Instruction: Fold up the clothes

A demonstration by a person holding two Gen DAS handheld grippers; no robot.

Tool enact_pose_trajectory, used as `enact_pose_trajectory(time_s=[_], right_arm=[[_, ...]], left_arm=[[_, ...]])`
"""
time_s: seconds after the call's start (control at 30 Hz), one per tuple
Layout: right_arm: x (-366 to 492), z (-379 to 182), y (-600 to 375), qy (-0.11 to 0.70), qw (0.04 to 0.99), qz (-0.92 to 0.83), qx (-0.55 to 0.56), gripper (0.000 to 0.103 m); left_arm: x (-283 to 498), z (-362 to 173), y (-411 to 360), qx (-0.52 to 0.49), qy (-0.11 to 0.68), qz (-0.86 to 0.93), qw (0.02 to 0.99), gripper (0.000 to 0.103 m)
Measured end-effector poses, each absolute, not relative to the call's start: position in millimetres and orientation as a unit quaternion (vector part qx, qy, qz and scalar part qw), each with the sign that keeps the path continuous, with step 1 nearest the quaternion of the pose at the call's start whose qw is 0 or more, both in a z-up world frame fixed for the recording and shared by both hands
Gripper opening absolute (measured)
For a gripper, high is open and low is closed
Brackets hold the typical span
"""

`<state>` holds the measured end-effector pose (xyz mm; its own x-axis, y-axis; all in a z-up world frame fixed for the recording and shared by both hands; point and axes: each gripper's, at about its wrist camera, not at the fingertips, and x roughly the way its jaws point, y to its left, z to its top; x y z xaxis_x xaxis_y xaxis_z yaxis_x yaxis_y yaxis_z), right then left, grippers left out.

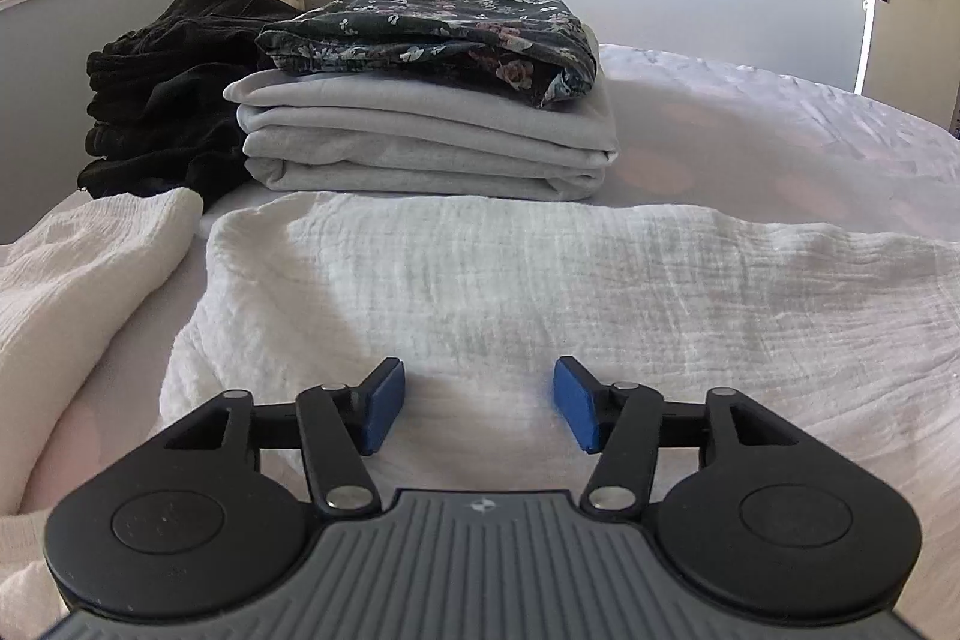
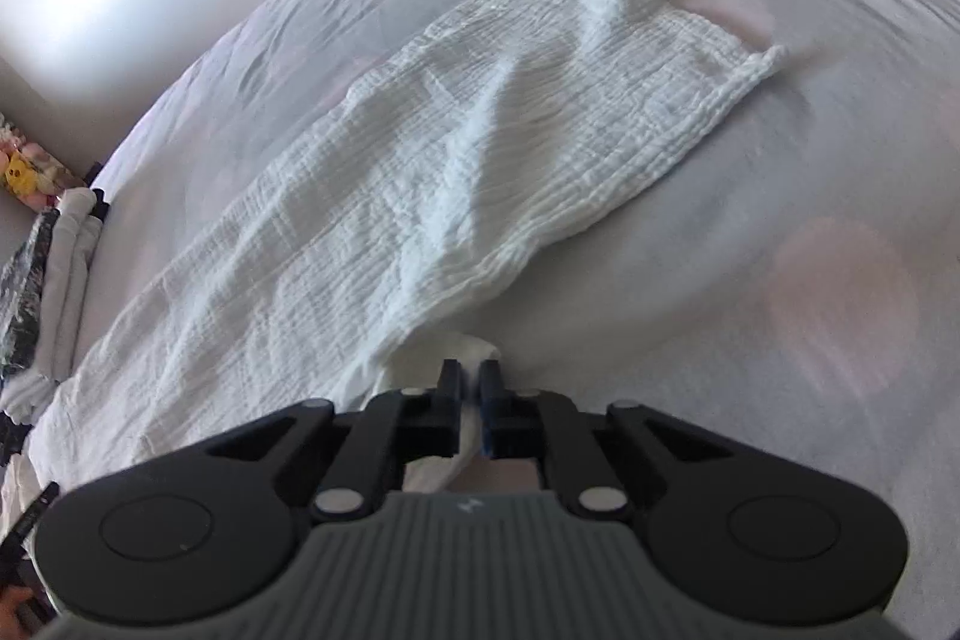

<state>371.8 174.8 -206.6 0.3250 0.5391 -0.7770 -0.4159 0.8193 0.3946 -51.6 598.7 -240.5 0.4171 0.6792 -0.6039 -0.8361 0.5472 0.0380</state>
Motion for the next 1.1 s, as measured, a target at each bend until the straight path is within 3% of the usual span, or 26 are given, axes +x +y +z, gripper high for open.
enact_pose_trajectory(time_s=[0.03,0.1,0.2,0.43,0.5,0.63,0.67,0.7,0.73,1.1], right_arm=[[369,-201,171,0.493,0.819,0.289,0.057,0.007],[369,-186,159,0.467,0.84,0.273,0.041,0.007],[381,-165,132,0.44,0.868,0.226,0.041,0.006],[397,-147,80,0.405,0.906,0.118,0.013,0.0],[404,-153,65,0.432,0.892,0.127,0.036,0.001],[383,-165,62,0.483,0.852,0.195,0.054,0.015],[374,-169,66,0.499,0.837,0.216,0.052,0.023],[364,-172,70,0.51,0.828,0.228,0.048,0.043],[355,-175,74,0.519,0.82,0.238,0.043,0.048],[320,-199,82,0.565,0.79,0.236,0.031,0.049]], left_arm=[[-52,-243,598,-0.136,0.287,0.459,0.83,0.079],[-54,-247,597,-0.139,0.283,0.466,0.826,0.094],[-56,-247,599,-0.149,0.282,0.47,0.823,0.102],[-57,-250,599,-0.152,0.281,0.474,0.82,0.103],[-57,-250,598,-0.15,0.281,0.475,0.82,0.103],[-61,-251,601,-0.163,0.273,0.47,0.824,0.103],[-62,-251,601,-0.164,0.272,0.47,0.824,0.103],[-62,-251,601,-0.164,0.271,0.47,0.824,0.103],[-62,-251,600,-0.162,0.272,0.47,0.824,0.103],[-60,-252,600,-0.159,0.273,0.472,0.823,0.103]])
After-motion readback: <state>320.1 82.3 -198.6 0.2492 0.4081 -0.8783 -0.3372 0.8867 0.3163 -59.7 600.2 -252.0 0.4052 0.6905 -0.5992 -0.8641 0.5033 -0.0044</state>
